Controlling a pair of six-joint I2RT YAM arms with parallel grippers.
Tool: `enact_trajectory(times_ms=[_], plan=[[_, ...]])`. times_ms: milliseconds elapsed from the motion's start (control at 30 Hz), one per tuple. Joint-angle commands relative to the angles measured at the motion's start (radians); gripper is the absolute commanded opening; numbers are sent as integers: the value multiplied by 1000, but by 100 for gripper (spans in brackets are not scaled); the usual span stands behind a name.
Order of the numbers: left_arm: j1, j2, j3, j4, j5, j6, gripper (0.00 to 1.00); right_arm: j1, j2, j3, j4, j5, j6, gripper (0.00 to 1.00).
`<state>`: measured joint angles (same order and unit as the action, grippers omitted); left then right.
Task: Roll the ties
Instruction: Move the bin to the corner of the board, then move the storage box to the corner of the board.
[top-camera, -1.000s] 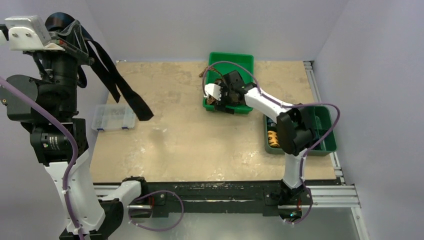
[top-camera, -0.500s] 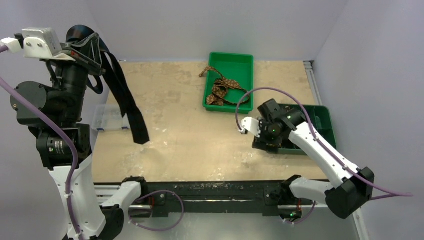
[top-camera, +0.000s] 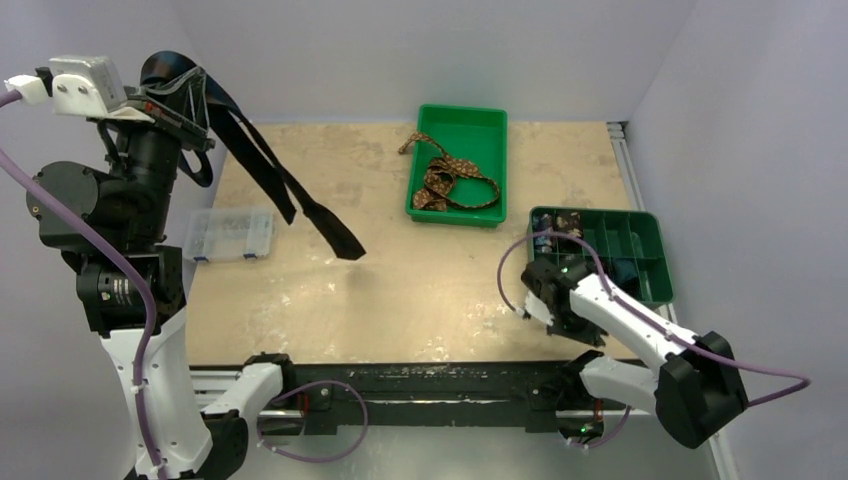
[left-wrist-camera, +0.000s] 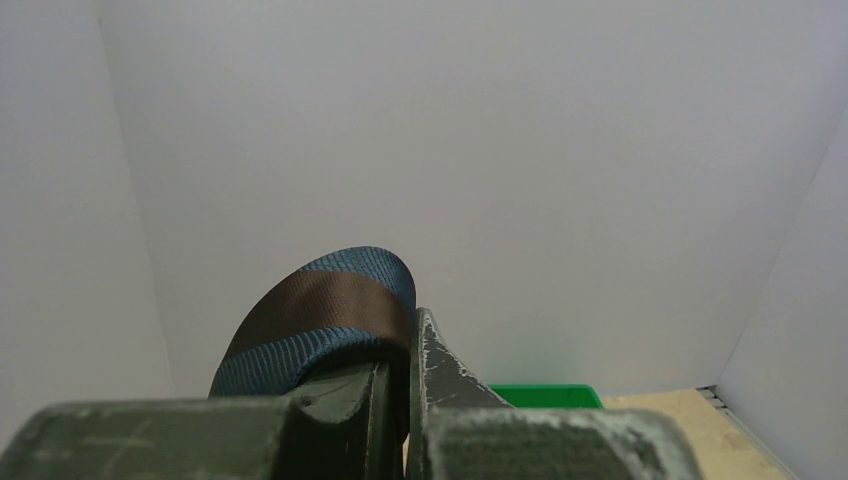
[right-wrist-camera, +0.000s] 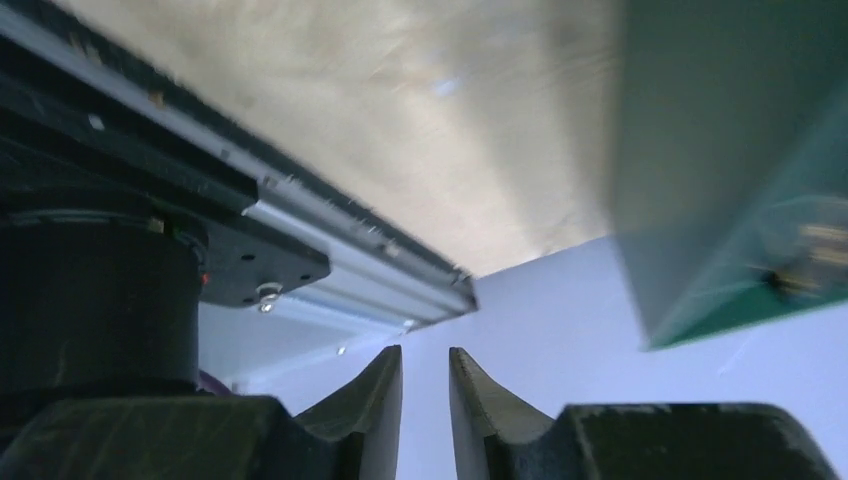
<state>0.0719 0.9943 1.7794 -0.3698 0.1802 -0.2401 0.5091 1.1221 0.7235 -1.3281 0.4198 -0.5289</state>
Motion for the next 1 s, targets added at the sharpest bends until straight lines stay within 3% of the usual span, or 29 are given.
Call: enact_trajectory(times_ms=[0,167,300,533,733,967], plan=[[7,-10,3,64,4,15,0,-5,-50,-177,-30,78,40,26],[8,-10,-10,63,19,14,0,-13,-49,-204,109,152,-18,33],[8,1,-26,58,66,-13,0,-56,13,-216,323,198,-108,36],[8,50,10,42,101,-35,0,-226,311,37,539,137,-220,30],[8,88,28,28,133,-42,0,-353,488,159,843,183,-468,31],[6,121,42,10,206,-39,0,-475,747,367,1088,192,-729,33]])
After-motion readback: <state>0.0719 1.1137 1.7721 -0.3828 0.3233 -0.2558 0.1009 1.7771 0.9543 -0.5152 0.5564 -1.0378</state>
